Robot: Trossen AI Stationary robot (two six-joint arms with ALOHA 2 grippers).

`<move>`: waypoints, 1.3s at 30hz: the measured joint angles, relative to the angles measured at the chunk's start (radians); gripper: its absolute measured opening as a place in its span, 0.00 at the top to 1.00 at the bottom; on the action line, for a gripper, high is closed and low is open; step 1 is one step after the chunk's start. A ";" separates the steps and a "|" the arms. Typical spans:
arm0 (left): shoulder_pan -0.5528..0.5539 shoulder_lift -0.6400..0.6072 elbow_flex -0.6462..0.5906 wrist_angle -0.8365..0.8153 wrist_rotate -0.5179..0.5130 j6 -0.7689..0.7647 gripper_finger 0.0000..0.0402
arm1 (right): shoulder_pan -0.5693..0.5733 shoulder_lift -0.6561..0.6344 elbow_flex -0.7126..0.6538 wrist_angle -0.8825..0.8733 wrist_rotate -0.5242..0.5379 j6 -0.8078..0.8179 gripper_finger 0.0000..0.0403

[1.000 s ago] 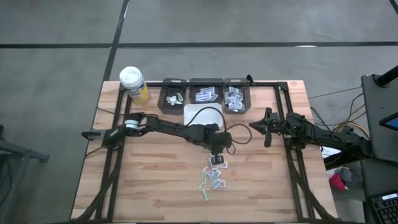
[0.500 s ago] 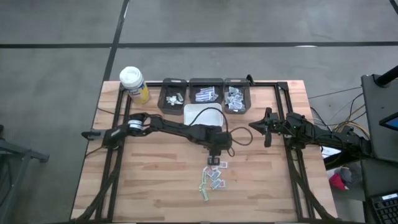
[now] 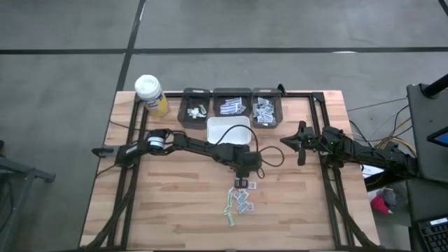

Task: Pick & Place First Aid Supplies
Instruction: Put the green bandage pack into the left black bin

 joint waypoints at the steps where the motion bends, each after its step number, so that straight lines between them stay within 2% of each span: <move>1: -0.002 0.000 0.000 0.000 0.001 -0.007 0.83 | 0.000 0.000 0.000 0.000 0.000 0.000 0.98; 7: -0.005 -0.008 -0.001 -0.003 0.009 -0.025 0.98 | 0.000 0.000 0.000 0.000 0.000 0.000 0.98; 11: -0.006 -0.032 0.033 -0.059 0.015 -0.064 0.99 | 0.000 0.000 0.000 0.000 0.000 0.000 0.98; 14: -0.014 -0.072 0.112 -0.181 -0.028 -0.119 1.00 | 0.000 0.001 0.000 0.000 -0.001 0.005 0.98; 17: -0.033 -0.131 0.215 -0.368 -0.134 -0.173 1.00 | 0.000 0.000 0.000 0.000 -0.002 0.005 0.98; 20: -0.045 -0.164 0.288 -0.568 -0.305 -0.209 1.00 | 0.000 0.000 0.000 0.000 -0.001 0.003 0.98; 23: -0.020 -0.193 0.309 -0.717 -0.461 -0.267 1.00 | 0.000 0.001 0.000 0.000 0.000 0.000 0.98; 25: 0.030 -0.222 0.303 -0.791 -0.509 -0.319 1.00 | 0.000 0.001 0.000 0.000 0.000 0.000 0.98; 31: 0.238 -0.264 0.202 -0.797 -0.507 -0.363 1.00 | 0.000 0.000 0.000 0.000 0.000 0.000 0.98; 35: 0.383 -0.280 0.137 -0.773 -0.445 -0.333 1.00 | 0.000 0.000 0.000 0.000 0.000 0.000 0.98; 39: 0.480 -0.281 0.035 -0.685 -0.348 -0.253 1.00 | 0.000 0.000 0.000 0.000 0.000 0.000 0.98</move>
